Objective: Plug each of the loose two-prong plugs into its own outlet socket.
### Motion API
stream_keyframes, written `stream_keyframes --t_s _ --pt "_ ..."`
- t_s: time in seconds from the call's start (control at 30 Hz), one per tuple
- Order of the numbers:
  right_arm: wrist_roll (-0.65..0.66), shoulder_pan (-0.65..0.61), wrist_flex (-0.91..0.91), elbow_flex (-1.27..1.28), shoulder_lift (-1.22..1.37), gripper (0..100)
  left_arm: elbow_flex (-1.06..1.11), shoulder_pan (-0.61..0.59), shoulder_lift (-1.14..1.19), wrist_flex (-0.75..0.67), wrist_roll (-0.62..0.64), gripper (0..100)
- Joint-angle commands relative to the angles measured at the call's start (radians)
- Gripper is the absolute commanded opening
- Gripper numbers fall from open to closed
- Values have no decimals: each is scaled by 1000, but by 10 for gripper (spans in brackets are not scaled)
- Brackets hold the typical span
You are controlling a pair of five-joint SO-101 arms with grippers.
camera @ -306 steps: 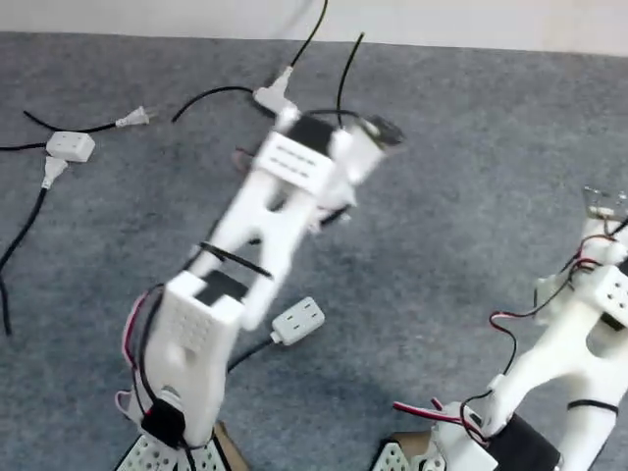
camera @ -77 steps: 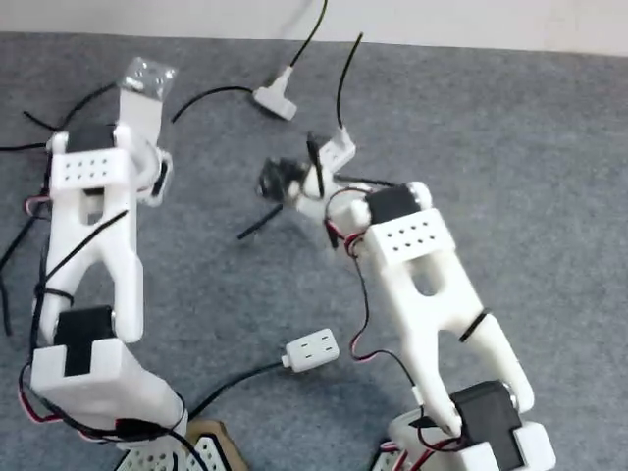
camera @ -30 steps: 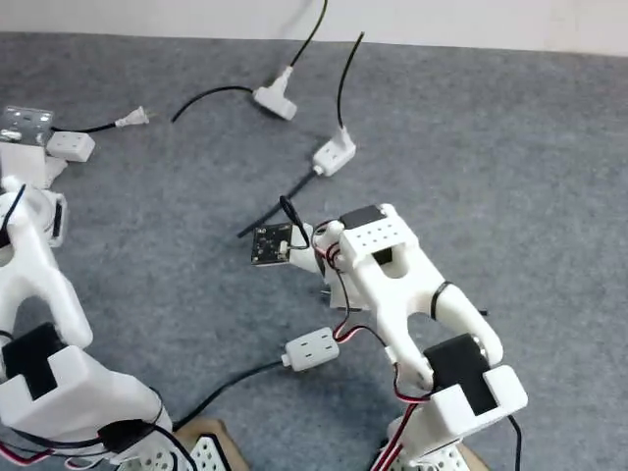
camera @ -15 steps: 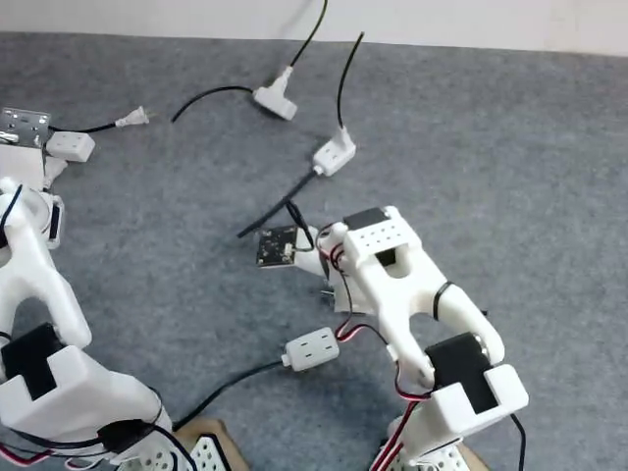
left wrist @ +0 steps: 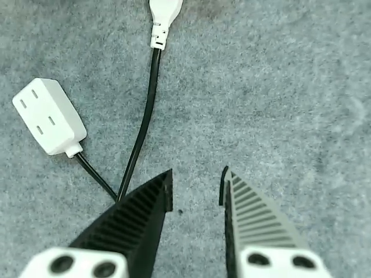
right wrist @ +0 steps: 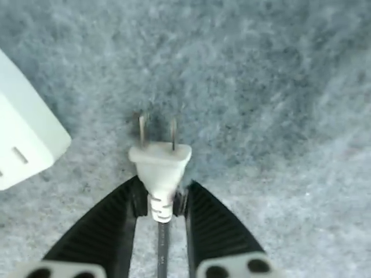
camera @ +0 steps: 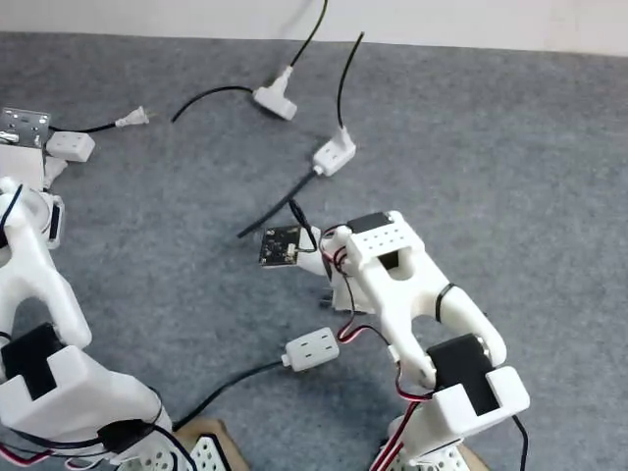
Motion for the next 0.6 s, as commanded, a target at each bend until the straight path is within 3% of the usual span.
stream_keyframes --t_s 0.0,0.27,0.57 --pt "-14 8 -12 7 -7 7 -7 -10 -42 -11 -9 151" --pt "-14 8 -122 105 -5 13 -12 -12 -42 -11 -9 151" --pt "-25 7 -122 119 -8 18 -12 -12 -42 -11 -11 151"
